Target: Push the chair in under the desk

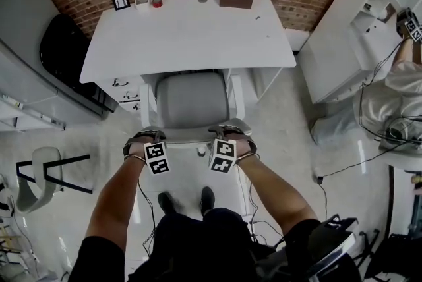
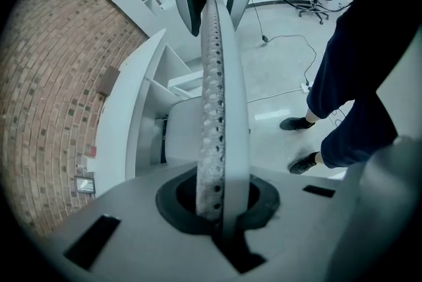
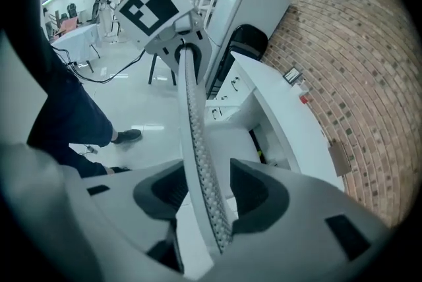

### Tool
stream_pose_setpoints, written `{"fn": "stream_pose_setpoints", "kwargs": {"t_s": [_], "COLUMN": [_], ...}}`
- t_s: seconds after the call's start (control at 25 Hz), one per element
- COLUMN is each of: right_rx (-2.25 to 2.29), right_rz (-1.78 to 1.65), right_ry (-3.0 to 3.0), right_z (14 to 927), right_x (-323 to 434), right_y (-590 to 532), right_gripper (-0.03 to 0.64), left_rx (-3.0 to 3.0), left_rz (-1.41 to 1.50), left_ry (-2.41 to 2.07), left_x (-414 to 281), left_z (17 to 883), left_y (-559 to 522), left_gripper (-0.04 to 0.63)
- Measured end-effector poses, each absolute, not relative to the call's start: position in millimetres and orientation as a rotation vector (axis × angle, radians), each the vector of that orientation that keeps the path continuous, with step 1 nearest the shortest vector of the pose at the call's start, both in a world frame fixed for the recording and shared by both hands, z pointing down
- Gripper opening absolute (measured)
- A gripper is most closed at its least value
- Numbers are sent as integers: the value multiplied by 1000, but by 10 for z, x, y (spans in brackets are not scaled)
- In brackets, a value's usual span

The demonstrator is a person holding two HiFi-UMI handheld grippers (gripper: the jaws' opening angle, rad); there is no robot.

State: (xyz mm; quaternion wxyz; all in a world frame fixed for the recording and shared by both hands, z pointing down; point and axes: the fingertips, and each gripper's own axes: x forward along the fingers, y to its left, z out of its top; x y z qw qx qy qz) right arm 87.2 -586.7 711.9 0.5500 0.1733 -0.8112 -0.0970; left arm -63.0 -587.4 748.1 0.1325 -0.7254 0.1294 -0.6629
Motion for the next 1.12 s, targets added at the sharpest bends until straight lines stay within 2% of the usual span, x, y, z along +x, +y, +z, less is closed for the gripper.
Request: {"fn": "stream_pose_setpoints", "kwargs": {"t_s": [0.08, 0.24, 0.28, 0.44, 0.56, 0.76, 0.88, 1.12], "right_rx": [430, 541, 578, 743, 889, 1168, 1283, 1357], "right_rz": [-256, -180, -141, -16, 70, 193, 251, 286], "right_ry": [-1932, -1993, -2007, -2062, -2121, -2288, -2365, -2466], "right_z": [7034, 6852, 6803, 6582, 6335, 5682, 5307, 4877], "right_x": [884, 932, 943, 977, 978, 916, 861, 649], "right_y": [-5839, -5785, -5767, -5724, -5757, -5741, -5753, -5684], "right_gripper": [193, 193, 193, 192, 165, 97, 87, 48], "left_rx": [-2133, -2290, -2321, -2384, -2496, -2764, -2791, -2827], "left_rz": [-1911, -1807, -1769, -1630, -1486, -1037, -769, -418], "left_ry": [404, 531, 534, 543, 668, 1024, 1228, 1636], "left_x": [-638, -623, -621, -654, -712, -848, -999, -1390], "left_z": [7464, 7321, 7271, 7050, 6788, 6122, 5614, 5029], "left_y": [-5880, -5918, -5897, -5781, -5744, -5642, -5662, -5566], "left_gripper": [16, 154, 171, 181, 195, 181, 150, 11]}}
